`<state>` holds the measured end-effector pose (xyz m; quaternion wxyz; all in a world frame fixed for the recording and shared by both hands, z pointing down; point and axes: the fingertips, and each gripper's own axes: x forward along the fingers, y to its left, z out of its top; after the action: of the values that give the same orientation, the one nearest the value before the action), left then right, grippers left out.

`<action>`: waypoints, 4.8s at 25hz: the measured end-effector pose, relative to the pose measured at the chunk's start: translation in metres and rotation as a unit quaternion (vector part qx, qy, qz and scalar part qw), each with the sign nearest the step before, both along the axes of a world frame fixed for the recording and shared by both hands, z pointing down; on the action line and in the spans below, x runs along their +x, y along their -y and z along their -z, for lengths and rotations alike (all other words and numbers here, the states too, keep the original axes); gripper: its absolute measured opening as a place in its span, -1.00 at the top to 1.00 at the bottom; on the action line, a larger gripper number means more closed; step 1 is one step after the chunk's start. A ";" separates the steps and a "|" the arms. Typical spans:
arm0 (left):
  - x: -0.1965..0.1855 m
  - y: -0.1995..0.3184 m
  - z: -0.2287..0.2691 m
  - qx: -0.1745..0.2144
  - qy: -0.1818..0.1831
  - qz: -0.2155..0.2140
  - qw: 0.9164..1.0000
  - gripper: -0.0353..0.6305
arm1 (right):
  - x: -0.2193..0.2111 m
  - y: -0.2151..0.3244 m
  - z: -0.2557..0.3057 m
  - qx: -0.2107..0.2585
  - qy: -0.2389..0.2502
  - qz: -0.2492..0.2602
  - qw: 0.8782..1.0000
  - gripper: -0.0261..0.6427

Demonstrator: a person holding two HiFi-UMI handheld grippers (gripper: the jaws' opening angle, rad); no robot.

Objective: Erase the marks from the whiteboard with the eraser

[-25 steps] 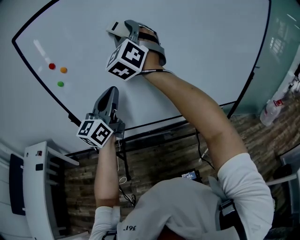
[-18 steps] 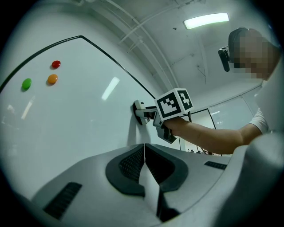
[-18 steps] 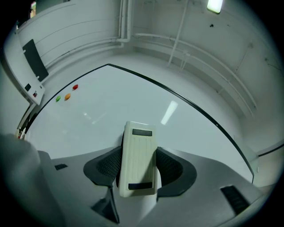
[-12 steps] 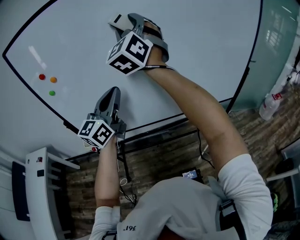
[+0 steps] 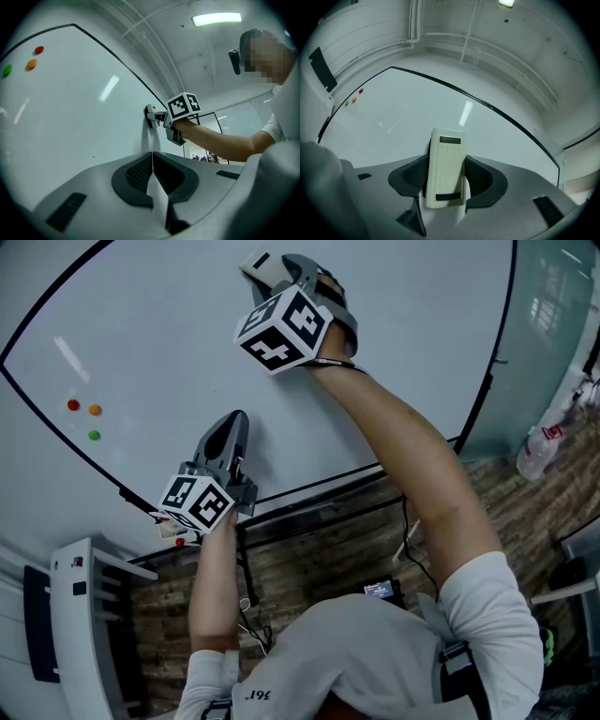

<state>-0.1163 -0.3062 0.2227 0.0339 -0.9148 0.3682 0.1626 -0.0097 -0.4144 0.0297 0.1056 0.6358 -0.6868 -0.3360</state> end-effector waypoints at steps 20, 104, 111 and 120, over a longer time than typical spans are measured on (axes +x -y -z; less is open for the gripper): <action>0.047 -0.001 -0.014 -0.009 0.004 -0.011 1.000 0.87 | 0.118 0.009 -0.001 -0.007 0.007 -0.051 0.999 0.16; -0.031 -0.112 -0.211 -0.193 -0.012 -0.062 0.979 0.87 | 0.114 -0.201 -0.399 -0.285 0.248 -0.010 0.926 0.15; -0.033 -0.120 -0.227 -0.217 -0.015 -0.067 0.974 0.87 | 0.112 -0.216 -0.411 -0.295 0.247 -0.016 0.923 0.15; -0.003 -0.129 -0.228 -0.221 -0.023 -0.057 0.973 0.87 | 0.142 -0.225 -0.423 -0.309 0.245 -0.008 0.919 0.15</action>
<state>-0.1196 -0.1775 0.4510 -0.1873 -0.9150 0.3430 0.1002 0.1321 -0.1898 0.4524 0.1281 0.6397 -0.7554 0.0606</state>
